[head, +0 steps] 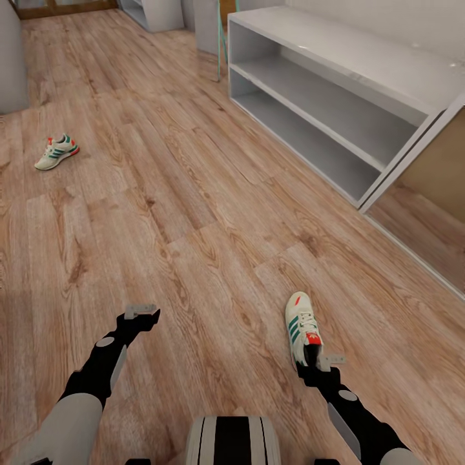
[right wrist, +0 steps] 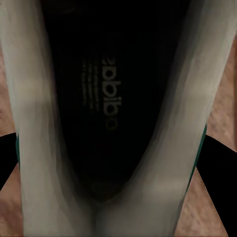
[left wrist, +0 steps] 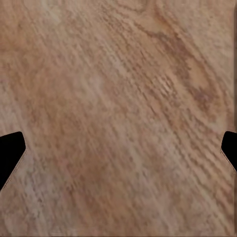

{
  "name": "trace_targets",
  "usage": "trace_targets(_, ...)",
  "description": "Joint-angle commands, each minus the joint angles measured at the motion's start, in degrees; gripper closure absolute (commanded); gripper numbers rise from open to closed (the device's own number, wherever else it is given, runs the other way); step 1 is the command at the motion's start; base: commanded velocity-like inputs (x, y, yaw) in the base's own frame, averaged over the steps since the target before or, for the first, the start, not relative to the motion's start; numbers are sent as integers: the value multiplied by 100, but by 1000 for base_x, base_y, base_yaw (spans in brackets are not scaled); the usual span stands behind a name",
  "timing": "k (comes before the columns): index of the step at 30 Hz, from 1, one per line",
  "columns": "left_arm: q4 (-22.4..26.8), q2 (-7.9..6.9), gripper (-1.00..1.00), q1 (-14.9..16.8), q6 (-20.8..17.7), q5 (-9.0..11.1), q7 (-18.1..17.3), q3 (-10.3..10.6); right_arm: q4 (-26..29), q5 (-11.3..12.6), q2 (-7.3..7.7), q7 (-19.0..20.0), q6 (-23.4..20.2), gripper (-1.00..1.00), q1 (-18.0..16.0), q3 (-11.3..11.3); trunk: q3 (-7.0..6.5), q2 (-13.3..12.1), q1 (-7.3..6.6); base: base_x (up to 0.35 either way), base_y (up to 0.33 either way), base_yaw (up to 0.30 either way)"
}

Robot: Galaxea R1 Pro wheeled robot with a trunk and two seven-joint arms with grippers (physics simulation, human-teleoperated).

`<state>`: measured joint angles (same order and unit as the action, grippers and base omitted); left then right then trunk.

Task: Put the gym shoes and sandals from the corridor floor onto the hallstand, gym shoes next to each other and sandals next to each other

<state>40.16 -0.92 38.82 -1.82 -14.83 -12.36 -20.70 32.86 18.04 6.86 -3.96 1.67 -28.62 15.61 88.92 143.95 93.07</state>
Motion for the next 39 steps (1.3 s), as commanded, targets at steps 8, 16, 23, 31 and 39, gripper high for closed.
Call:
trace_targets(8,9,4,-100,2,-20,-46,-48,-20,1,59,8,-43,17,100,-3,48,-175,-10,-21,0,0,0)
trace_targets(16,10,-19,-100,2,-20,-46,-48,-37,1,54,8,-37,23,100,-3,54,-352,-20,-42,0,0,0)
trace_targets(23,10,-51,-100,-6,-27,-57,-48,-32,9,50,8,-35,32,100,-3,61,-507,-30,-60,0,0,0)
trace_targets(31,-6,-59,-100,-15,-36,-72,-48,-31,25,50,6,-40,199,100,-3,65,-684,-40,-80,0,0,0)
trace_targets(39,-69,-338,-100,-516,31,12,-7,-292,18,42,-9,-35,392,100,6,78,-909,-51,-101,0,0,0)
